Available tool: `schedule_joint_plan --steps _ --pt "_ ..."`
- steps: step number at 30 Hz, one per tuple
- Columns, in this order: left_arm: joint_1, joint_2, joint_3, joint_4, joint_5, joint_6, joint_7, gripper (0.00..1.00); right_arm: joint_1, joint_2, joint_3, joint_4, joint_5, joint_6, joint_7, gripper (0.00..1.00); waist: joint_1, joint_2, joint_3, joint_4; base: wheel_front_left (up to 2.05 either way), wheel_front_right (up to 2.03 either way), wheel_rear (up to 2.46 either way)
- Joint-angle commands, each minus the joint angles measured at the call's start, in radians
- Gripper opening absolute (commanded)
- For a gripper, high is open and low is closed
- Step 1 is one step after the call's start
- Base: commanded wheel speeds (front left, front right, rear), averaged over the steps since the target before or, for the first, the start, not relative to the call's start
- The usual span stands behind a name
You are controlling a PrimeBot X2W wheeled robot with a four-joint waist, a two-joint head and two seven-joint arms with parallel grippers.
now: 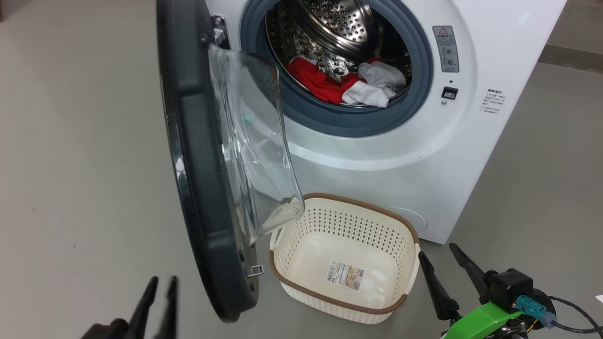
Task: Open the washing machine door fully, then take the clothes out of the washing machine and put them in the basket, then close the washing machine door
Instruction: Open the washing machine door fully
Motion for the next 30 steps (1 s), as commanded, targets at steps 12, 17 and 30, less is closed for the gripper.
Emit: schedule_joint_plan --steps 12,17,30 --pt "-0.091 0.01 0.144 -0.271 -0.076 0.031 -0.012 0.0 -0.009 0.001 0.013 -0.025 -0.012 0.005 -0.012 1.0 0.0 0.0 0.004 0.002 0.0 0.0 0.0" --pt "-0.111 0.01 0.08 -0.47 -0.079 0.034 -0.012 0.0 -0.013 0.0 0.012 -0.03 -0.014 0.005 -0.012 1.0 0.0 0.0 0.01 0.002 0.0 0.0 0.0" --pt "-0.025 0.01 -0.355 -0.404 -0.132 0.033 -0.012 0.0 -0.033 0.004 0.032 -0.032 -0.016 0.005 -0.012 1.0 0.0 0.0 0.025 -0.017 0.0 0.0 0.0"
